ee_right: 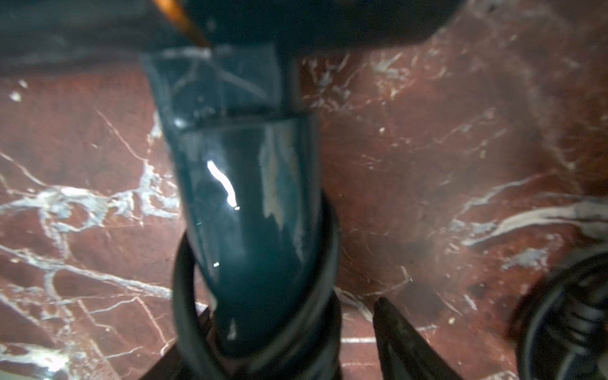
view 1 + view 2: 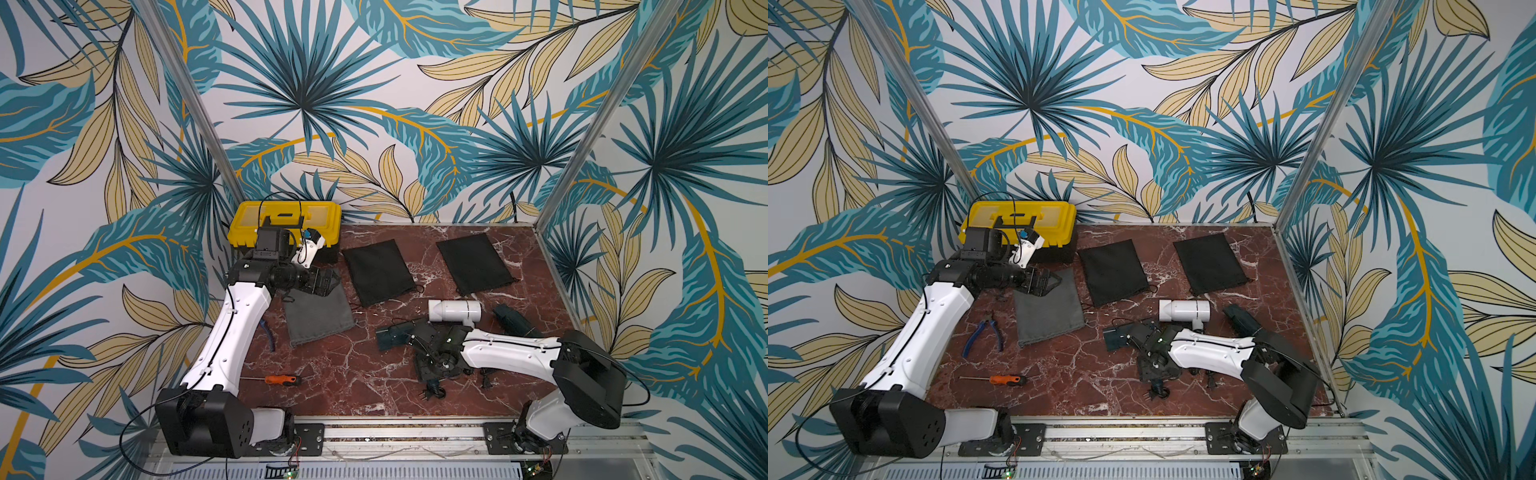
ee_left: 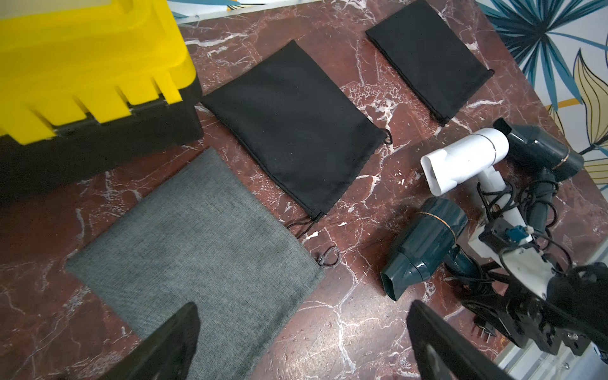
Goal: Pack away hair dryers
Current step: Pick up the hair dryer from the center of the board.
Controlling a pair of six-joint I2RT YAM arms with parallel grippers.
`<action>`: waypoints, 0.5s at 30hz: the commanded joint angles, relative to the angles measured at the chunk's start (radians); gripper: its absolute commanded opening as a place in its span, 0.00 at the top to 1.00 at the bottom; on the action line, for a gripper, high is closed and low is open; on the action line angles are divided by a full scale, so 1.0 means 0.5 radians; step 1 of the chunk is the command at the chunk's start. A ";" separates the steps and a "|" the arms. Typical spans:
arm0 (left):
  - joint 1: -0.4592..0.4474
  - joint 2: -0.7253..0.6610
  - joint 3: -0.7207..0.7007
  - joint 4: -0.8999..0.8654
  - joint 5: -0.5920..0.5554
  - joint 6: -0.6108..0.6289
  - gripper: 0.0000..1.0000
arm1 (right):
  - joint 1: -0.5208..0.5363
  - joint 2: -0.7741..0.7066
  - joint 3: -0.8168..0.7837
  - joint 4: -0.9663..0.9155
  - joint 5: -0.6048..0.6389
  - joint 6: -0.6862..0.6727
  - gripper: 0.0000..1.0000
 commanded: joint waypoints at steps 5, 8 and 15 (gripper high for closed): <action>-0.005 -0.031 0.096 -0.014 -0.013 -0.034 0.01 | 0.035 0.110 0.070 -0.026 0.146 0.041 0.50; -0.005 -0.035 0.102 -0.014 0.039 -0.040 0.00 | 0.045 0.126 0.061 0.004 0.170 0.039 0.63; -0.008 -0.044 0.197 -0.015 0.145 -0.103 0.01 | 0.060 0.064 0.049 0.070 0.245 -0.056 0.92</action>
